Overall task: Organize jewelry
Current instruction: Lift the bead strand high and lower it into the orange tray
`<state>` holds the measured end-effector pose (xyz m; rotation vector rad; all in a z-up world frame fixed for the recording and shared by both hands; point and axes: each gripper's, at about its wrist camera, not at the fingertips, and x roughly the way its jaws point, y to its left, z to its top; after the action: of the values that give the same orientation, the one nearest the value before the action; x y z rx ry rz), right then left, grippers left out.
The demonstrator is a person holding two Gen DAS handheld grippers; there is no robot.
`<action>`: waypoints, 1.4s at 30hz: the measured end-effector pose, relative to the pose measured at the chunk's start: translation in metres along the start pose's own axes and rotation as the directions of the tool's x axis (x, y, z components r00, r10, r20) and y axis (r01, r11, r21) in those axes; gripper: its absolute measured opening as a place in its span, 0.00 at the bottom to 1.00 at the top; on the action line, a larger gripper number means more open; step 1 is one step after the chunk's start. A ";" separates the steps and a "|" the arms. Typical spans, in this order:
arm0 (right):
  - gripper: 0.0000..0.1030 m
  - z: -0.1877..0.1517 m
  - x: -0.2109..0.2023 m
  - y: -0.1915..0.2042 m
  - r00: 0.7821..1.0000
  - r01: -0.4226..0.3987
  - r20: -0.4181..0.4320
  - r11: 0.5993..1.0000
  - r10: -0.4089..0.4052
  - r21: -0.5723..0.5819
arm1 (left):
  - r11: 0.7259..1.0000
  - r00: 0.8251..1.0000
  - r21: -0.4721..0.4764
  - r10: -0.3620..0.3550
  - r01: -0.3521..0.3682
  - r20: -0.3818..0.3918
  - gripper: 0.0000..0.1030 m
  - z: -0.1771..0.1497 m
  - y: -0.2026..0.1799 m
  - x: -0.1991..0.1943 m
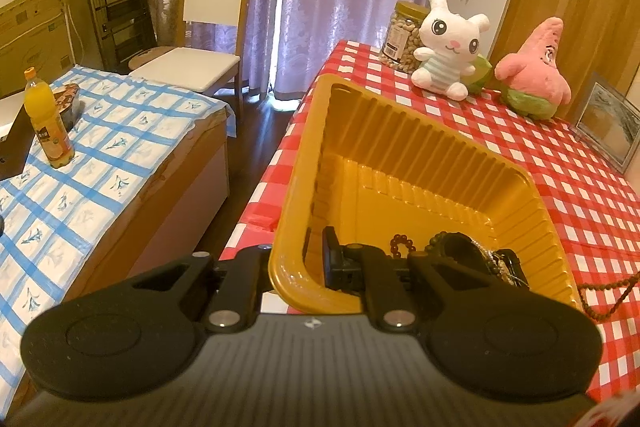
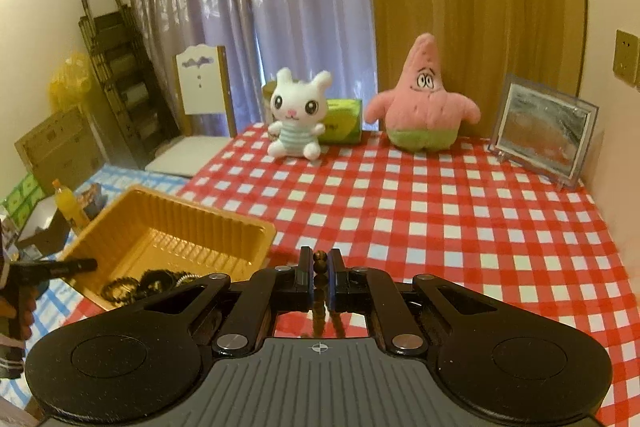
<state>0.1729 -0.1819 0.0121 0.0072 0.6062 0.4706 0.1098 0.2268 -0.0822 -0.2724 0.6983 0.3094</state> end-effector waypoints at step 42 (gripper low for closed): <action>0.06 0.067 -0.012 0.073 0.965 -0.190 0.160 0.973 0.209 -0.127 | 1.000 1.000 0.006 -0.027 0.027 0.006 0.10 0.000 -0.003 0.000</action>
<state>0.1705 -0.1132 0.0845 0.0035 0.4092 0.6922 0.1111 0.2244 -0.0820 -0.2751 0.6894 0.2827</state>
